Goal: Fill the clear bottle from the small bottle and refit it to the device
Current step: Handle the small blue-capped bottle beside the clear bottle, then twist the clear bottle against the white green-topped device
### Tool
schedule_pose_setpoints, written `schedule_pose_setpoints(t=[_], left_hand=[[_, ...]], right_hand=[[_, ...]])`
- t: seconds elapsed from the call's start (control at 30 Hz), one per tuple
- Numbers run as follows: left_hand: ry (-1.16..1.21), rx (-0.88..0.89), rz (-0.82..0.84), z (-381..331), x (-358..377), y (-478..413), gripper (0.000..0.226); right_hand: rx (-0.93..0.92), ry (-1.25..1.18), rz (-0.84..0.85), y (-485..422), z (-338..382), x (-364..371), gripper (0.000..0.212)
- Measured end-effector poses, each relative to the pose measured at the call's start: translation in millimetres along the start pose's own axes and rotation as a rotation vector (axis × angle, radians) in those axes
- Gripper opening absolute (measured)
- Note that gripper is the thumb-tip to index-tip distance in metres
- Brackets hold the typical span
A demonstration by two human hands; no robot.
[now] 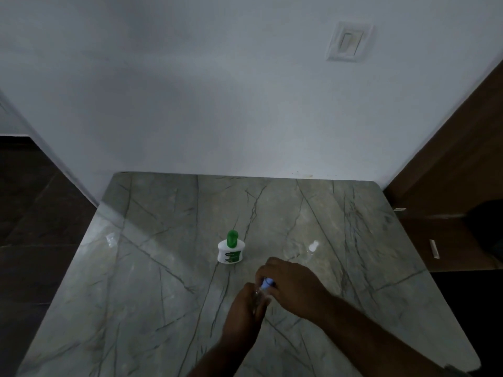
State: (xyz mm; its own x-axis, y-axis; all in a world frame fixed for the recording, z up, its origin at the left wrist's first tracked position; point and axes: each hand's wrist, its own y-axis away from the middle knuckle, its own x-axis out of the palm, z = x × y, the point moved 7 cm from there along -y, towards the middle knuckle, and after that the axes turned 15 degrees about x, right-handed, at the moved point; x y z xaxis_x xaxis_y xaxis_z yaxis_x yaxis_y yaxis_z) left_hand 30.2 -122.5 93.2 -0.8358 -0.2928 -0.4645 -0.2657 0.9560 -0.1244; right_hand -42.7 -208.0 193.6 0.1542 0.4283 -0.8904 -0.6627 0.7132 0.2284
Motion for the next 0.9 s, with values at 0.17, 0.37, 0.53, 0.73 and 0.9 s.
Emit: schedule_pose_setpoints(t=[0.17,0.37,0.53,0.73,0.9], left_hand=[[-0.017,-0.138,-0.038,16.3,-6.0,4.9,0.014],[-0.028,-0.284,-0.118,38.8,-15.7,15.1,0.021],[-0.047,-0.29,-0.103,53.5,-11.7,16.1,0.016],[-0.064,-0.314,-0.068,74.9,-7.2,21.9,0.024],[-0.057,-0.316,-0.115,82.6,-9.1,28.6,0.029]], right_hand=[[0.149,-0.169,-0.072,-5.4,-38.5,-23.2,0.019],[0.85,-1.221,-0.181,-11.4,-162.7,55.6,0.011],[1.214,-1.555,-0.202,-30.0,-194.4,138.8,0.025],[1.247,-1.062,-0.306,-56.0,-209.7,142.5,0.037],[1.245,-1.018,-0.367,-68.2,-221.8,144.3,0.038]])
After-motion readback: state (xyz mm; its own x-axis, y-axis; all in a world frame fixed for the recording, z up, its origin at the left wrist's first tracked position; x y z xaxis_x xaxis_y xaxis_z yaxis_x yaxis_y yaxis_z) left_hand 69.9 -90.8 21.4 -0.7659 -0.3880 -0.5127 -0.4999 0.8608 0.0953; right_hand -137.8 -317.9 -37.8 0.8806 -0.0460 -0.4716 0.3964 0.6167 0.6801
